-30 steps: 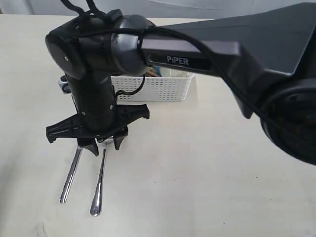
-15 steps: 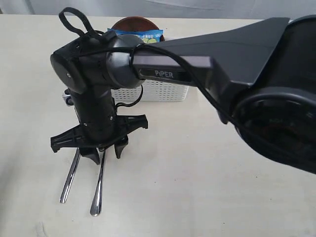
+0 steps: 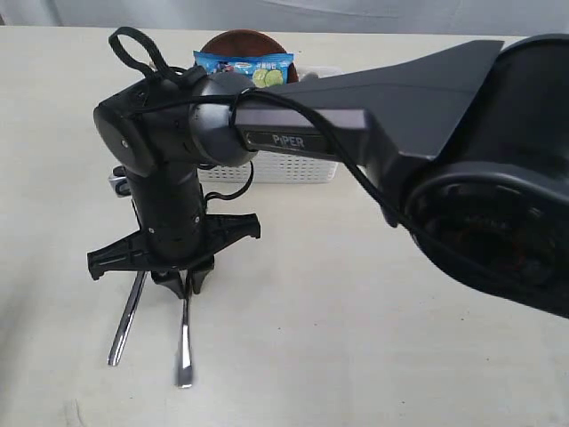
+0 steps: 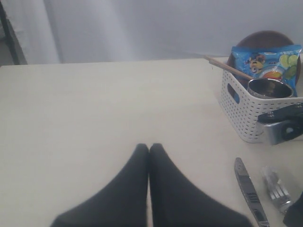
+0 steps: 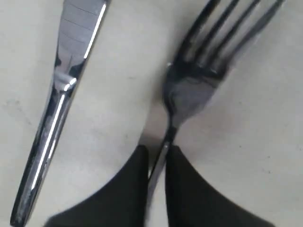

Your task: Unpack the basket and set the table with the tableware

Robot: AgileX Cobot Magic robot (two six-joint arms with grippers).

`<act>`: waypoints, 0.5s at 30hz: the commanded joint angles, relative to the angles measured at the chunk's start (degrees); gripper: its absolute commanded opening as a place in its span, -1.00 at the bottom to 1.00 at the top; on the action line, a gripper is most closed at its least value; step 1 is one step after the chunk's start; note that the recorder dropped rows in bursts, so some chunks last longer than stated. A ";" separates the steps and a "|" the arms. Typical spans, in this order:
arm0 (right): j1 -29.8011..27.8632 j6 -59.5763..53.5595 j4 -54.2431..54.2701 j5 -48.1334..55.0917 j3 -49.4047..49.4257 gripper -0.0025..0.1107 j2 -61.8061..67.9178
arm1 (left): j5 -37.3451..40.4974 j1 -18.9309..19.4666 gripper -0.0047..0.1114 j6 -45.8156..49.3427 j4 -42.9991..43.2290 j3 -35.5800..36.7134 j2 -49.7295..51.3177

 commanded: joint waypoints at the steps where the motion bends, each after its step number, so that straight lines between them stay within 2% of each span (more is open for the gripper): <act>1: 0.01 -0.77 -0.17 -0.05 0.11 -0.96 -0.13 | -0.32 -0.39 -0.92 0.03 0.23 0.11 -0.21; 11: -0.21 4.87 0.27 0.18 -2.16 -0.96 -0.25 | -0.32 -0.39 -0.92 0.03 0.23 0.11 -0.21; 15: -0.21 9.09 1.12 -4.34 -3.03 -0.96 -0.25 | -0.32 -0.39 -0.92 0.03 0.23 0.11 -0.21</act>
